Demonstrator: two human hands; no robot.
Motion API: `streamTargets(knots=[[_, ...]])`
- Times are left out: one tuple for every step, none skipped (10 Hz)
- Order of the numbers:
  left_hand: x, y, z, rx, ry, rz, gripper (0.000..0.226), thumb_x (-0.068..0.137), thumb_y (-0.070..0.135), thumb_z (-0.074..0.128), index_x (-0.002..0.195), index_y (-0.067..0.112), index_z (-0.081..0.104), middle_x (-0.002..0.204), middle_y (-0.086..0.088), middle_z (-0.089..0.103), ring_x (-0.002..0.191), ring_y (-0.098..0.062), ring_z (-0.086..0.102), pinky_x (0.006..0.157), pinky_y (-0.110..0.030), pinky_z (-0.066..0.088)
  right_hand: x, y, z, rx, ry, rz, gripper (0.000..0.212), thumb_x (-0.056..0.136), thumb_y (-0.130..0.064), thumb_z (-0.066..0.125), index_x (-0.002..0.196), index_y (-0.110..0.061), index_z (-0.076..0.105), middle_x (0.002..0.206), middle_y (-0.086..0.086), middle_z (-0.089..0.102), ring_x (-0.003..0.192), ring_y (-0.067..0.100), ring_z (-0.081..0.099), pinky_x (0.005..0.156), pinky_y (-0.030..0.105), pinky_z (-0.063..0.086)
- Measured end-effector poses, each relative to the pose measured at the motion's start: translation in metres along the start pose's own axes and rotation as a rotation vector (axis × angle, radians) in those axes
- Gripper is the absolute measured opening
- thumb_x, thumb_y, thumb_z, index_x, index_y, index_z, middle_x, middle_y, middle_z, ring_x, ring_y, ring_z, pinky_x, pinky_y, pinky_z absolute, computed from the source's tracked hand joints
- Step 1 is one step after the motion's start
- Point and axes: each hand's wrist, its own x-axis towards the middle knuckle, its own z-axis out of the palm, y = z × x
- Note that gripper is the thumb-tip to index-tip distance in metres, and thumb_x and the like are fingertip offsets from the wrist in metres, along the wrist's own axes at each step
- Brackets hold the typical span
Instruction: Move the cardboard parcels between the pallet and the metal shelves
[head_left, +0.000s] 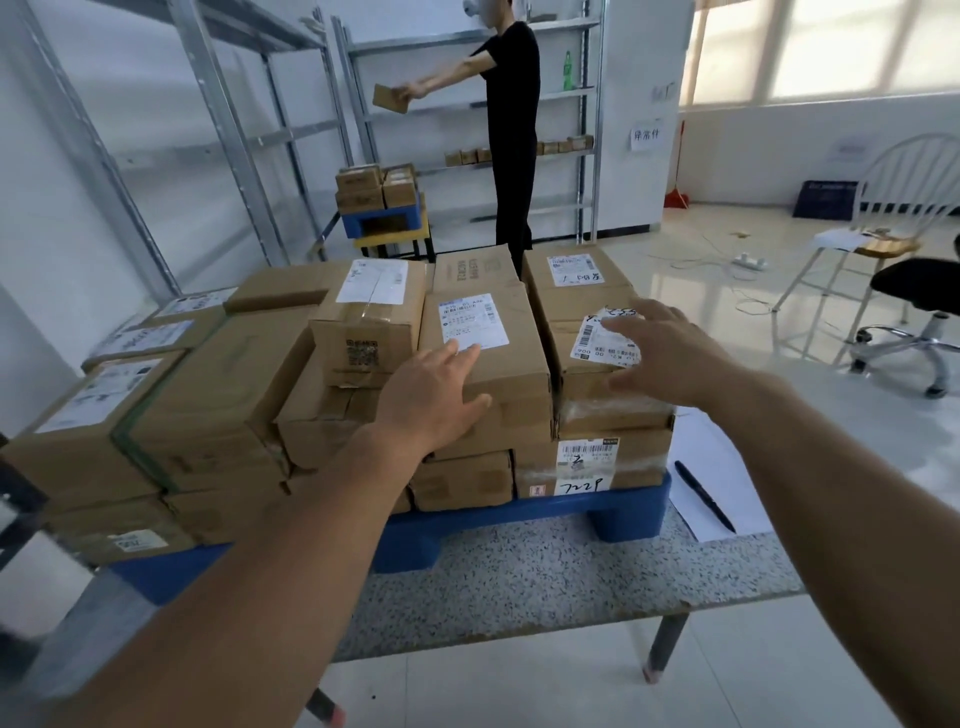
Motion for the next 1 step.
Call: streamTargets(knots=[[-0.0037, 0.0104, -0.0103, -0.024, 0.15, 0.054, 0.065, 0.093, 0.048, 0.046, 0.148, 0.022, 0.024, 0.154, -0.008, 0.026, 0.14, -0.024, 0.025, 0.112, -0.038, 0.022, -0.009, -0.0333, -0.0024, 0.004, 0.083, -0.112, 0.066, 0.082, -0.031, 0.069, 0.141, -0.029, 0.04, 0.154, 0.002, 0.025, 0.139, 0.024, 0.024, 0.11, 0.042, 0.026]])
